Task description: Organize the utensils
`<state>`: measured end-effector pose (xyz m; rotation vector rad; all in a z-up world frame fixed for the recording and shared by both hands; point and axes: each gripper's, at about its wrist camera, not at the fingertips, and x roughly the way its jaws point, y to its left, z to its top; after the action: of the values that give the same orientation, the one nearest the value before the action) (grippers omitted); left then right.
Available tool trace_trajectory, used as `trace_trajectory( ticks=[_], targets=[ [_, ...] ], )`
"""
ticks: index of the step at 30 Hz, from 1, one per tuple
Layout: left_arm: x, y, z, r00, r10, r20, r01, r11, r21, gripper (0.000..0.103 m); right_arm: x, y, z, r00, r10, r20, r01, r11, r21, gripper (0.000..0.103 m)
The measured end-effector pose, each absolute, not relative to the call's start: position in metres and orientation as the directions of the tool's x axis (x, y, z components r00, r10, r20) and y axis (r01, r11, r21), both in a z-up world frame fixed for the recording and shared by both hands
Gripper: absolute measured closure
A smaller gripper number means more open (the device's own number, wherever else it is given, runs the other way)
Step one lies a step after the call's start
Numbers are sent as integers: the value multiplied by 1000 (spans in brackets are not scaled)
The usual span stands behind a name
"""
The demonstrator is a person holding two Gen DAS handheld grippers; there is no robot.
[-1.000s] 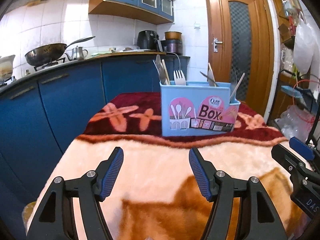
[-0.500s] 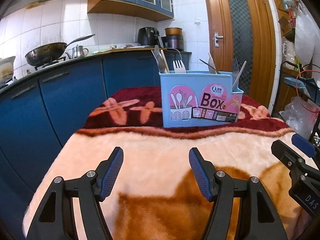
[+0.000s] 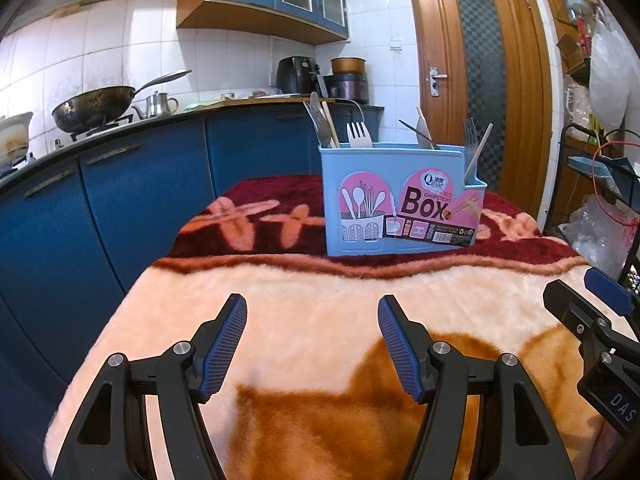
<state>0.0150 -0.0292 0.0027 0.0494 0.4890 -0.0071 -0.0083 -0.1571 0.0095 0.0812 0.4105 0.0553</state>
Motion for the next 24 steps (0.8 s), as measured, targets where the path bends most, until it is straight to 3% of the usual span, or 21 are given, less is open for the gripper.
trace_trajectory(
  ticks=[24],
  targets=[
    [15, -29, 3, 887, 0, -461, 19, 999, 36, 34, -9, -155, 9, 918, 68, -391, -37, 996, 86, 27]
  ],
)
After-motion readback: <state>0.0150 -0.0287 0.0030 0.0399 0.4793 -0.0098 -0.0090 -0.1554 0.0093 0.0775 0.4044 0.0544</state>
